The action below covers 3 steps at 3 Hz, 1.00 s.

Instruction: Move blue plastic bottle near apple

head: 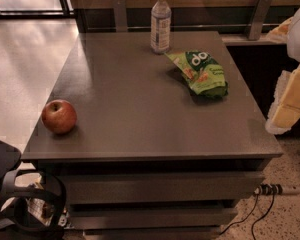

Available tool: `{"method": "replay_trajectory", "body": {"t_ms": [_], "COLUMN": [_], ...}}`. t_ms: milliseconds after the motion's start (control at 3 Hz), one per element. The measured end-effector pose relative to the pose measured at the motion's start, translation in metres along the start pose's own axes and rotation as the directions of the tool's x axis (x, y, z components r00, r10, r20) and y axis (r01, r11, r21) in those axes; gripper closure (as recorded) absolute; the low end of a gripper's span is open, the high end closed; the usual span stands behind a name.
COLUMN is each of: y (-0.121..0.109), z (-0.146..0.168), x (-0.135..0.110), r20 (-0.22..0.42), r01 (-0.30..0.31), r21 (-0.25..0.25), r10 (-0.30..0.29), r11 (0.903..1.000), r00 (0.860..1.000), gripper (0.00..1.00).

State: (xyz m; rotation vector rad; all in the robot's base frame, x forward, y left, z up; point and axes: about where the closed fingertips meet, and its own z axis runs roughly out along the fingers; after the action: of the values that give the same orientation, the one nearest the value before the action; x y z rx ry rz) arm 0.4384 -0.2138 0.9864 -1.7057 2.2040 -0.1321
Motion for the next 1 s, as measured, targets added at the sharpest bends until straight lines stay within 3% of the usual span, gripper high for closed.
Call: {"method": "replay_trajectory", "body": {"t_ms": [333, 667, 1000], "y": [0.0, -0.025, -0.043], "z": [0.0, -0.005, -0.006], "x": [0.0, -0.002, -0.006], "r20": [0.0, 0.027, 0.092], "r01": [0.0, -0.011, -0.073], "r21": [0.0, 0.046, 0.094], "r10": [0.0, 0.01, 0.064], "r11": [1.0, 0.9989, 0.9929], "r00": [1.0, 1.0, 0.994], "gripper": [0.0, 0.0, 0.0]}}
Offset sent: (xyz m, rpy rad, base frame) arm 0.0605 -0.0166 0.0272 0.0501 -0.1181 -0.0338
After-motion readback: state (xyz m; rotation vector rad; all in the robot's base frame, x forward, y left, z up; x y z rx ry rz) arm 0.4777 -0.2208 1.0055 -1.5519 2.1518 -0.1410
